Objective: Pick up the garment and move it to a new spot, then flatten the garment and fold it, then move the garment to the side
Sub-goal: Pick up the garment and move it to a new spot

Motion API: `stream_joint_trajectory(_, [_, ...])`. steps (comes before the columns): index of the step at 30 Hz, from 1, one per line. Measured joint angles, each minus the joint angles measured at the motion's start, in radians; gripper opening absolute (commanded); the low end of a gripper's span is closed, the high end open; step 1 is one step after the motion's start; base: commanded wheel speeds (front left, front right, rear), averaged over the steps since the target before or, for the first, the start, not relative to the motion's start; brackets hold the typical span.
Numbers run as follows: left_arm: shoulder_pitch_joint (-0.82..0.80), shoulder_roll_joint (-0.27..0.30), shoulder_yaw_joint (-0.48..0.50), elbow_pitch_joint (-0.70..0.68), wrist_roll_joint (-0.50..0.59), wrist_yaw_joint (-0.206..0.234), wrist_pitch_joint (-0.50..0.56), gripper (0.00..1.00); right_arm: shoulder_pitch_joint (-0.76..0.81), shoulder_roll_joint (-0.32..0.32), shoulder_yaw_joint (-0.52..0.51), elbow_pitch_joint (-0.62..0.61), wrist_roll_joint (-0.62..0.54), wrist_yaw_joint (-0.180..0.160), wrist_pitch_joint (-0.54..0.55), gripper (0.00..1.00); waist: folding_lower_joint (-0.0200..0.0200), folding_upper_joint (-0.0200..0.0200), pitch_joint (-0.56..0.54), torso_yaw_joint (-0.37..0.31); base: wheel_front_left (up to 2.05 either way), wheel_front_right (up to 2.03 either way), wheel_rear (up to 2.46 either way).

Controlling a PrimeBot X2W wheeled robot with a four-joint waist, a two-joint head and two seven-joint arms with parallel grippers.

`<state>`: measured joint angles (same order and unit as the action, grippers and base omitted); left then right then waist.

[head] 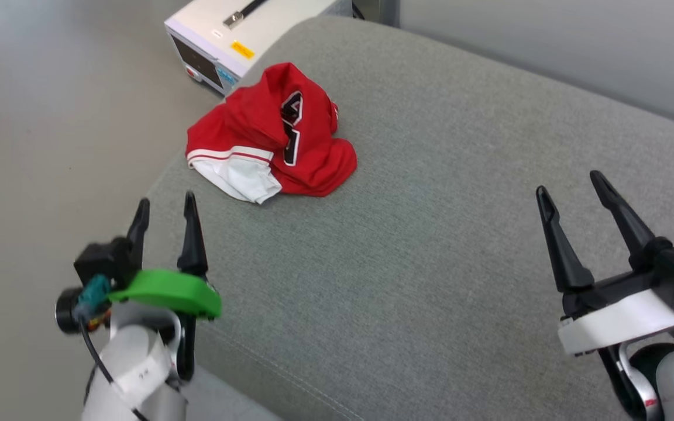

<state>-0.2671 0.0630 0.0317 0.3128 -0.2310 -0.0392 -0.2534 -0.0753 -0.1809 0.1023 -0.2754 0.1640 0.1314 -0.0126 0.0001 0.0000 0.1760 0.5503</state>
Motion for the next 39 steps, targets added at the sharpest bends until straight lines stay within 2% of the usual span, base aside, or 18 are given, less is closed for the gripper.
stream_joint_trajectory(2, [-0.068,0.017,0.002,0.044,-0.01,-0.014,0.003,1.0,-0.017,-0.012,0.001,-0.014,0.003,0.0,0.004,1.0,0.0,0.0,0.029,-0.01,0.0,0.0,0.0])
stream_joint_trajectory(8, [-0.253,0.077,0.002,0.122,-0.078,-0.062,0.097,1.0,-0.06,-0.031,-0.008,-0.029,0.015,0.0,0.009,1.0,0.0001,0.0,0.102,-0.07,0.0,0.0,0.0])
stream_joint_trajectory(13, [-0.398,0.146,-0.007,0.195,-0.143,-0.08,0.243,1.0,-0.087,-0.041,-0.016,-0.042,0.02,0.0,0.008,1.0,0.0002,0.0001,0.162,-0.129,0.0,0.0,0.0])
stream_joint_trajectory(18, [-0.531,0.22,-0.029,0.275,-0.193,-0.081,0.411,1.0,-0.117,-0.044,-0.021,-0.049,0.032,0.0,0.007,1.0,0.0001,0.0001,0.231,-0.188,0.0,0.0,0.0])
stream_joint_trajectory(26, [-0.666,0.308,-0.038,0.419,-0.206,-0.077,0.635,1.0,-0.167,-0.053,-0.004,-0.048,0.05,0.0,-0.015,1.0,0.0001,0.0001,0.336,-0.275,0.0,0.0,0.0])
stream_joint_trajectory(32, [-0.68,0.342,-0.05,0.537,-0.223,-0.062,0.803,1.0,-0.18,-0.056,-0.004,-0.033,0.053,0.0,-0.033,1.0,0.0,0.0001,0.389,-0.335,0.0,0.0,0.0])
stream_joint_trajectory(36, [-0.707,0.368,-0.05,0.566,-0.245,-0.062,0.891,1.0,-0.185,-0.055,-0.004,-0.026,0.058,0.0,-0.041,1.0,-0.0001,0.0002,0.41,-0.365,0.0,0.0,0.0])
stream_joint_trajectory(37, [-0.711,0.373,-0.049,0.572,-0.248,-0.062,0.905,0.86,-0.187,-0.055,-0.004,-0.023,0.058,0.0,-0.042,1.0,-0.0001,0.0001,0.412,-0.37,0.0,0.0,0.0])
stream_joint_trajectory(38, [-0.716,0.377,-0.049,0.576,-0.251,-0.062,0.917,0.49,-0.189,-0.055,-0.004,-0.022,0.058,0.0,-0.042,1.0,-0.0001,0.0002,0.414,-0.375,0.0,0.0,0.0])
stream_joint_trajectory(39, [-0.717,0.379,-0.046,0.576,-0.253,-0.06,0.918,0.0,-0.19,-0.054,-0.004,-0.021,0.058,0.0,-0.042,1.0,-0.0001,0.0002,0.415,-0.378,0.0,0.0,0.0])
